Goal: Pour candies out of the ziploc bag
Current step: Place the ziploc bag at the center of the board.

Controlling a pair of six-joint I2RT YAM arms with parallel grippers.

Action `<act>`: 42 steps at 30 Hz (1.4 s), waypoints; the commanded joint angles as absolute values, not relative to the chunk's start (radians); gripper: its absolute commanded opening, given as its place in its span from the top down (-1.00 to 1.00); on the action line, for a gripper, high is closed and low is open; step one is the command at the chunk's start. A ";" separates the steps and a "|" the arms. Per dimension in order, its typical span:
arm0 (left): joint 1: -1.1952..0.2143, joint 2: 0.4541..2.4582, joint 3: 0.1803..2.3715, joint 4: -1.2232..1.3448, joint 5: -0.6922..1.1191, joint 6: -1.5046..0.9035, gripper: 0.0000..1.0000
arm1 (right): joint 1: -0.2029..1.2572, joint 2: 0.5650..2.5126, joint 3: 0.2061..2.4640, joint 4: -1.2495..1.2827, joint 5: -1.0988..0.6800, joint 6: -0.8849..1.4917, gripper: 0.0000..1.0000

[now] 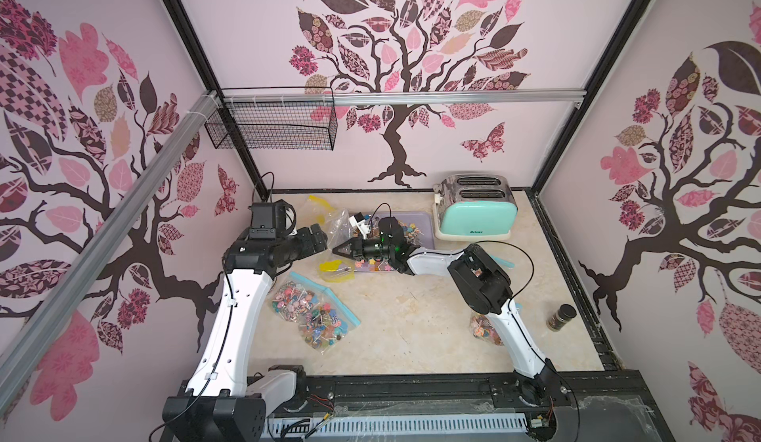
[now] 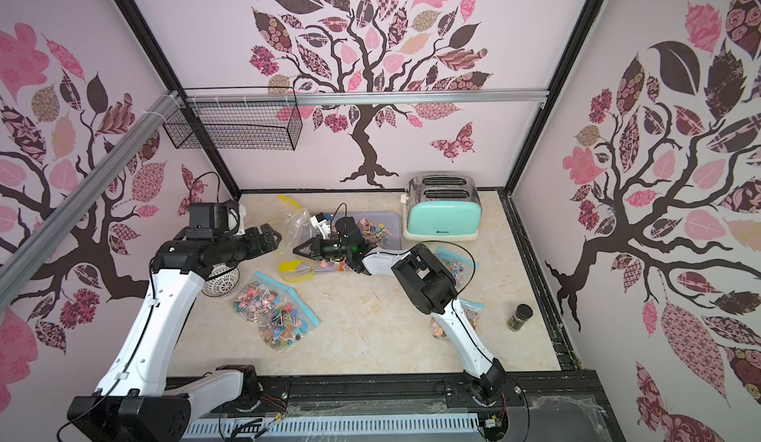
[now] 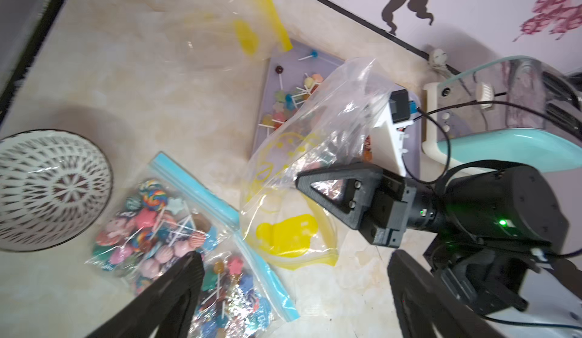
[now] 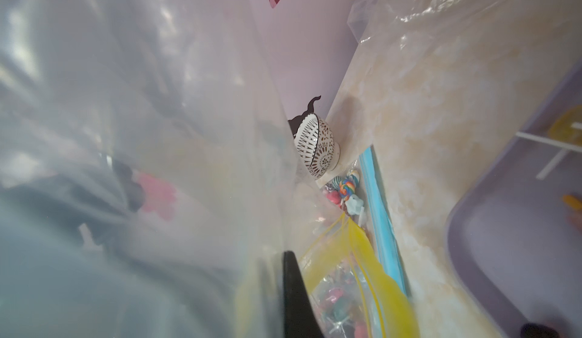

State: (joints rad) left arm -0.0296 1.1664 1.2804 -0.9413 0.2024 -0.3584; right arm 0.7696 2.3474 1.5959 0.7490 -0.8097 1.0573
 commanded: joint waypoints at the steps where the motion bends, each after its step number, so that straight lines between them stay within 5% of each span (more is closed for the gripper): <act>1: -0.025 1.177 1.274 -0.835 0.305 -0.305 -0.96 | 0.772 2.242 1.566 0.851 -0.878 1.051 1.00; 14: -0.060 1.182 1.222 -0.783 0.400 -0.133 -0.89 | 0.764 2.138 1.463 0.950 -0.990 1.140 1.00; 17: -0.077 1.206 1.246 -0.804 0.377 -0.135 -0.38 | 0.765 2.120 1.450 0.948 -0.995 1.138 1.00; 19: -0.083 1.220 1.259 -0.815 0.382 -0.136 0.23 | 0.765 2.109 1.439 0.946 -0.993 1.134 1.00; 22: -0.085 1.225 1.266 -0.820 0.374 -0.143 0.87 | 0.764 2.093 1.429 0.913 -0.988 1.108 1.00; 23: -0.087 1.222 1.267 -0.821 0.363 -0.145 0.99 | 0.765 2.087 1.424 0.899 -0.985 1.097 0.95; 26: -0.088 1.220 1.275 -0.826 0.287 -0.154 1.00 | 0.763 2.061 1.407 0.843 -0.967 1.047 0.35; 28: -0.087 1.228 1.286 -0.834 0.190 -0.184 1.00 | 0.761 2.027 1.380 0.771 -0.947 0.991 -0.41; 31: -0.062 1.276 1.326 -0.855 0.058 -0.246 1.00 | 0.748 1.937 1.324 0.551 -0.864 0.830 -0.76; 36: 0.045 1.454 1.430 -0.891 0.025 -0.380 1.00 | 0.742 1.759 1.239 0.127 -0.647 0.519 -0.93; 42: 0.133 1.683 1.530 -0.888 0.016 -0.478 1.00 | 0.743 1.564 1.064 -0.065 -0.502 0.368 -0.94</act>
State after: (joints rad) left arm 0.1081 1.6329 1.4937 -0.8719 0.0410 -0.4034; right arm 0.7418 1.6157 1.1168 0.1284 -0.6155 0.5110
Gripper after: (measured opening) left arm 0.049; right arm 0.967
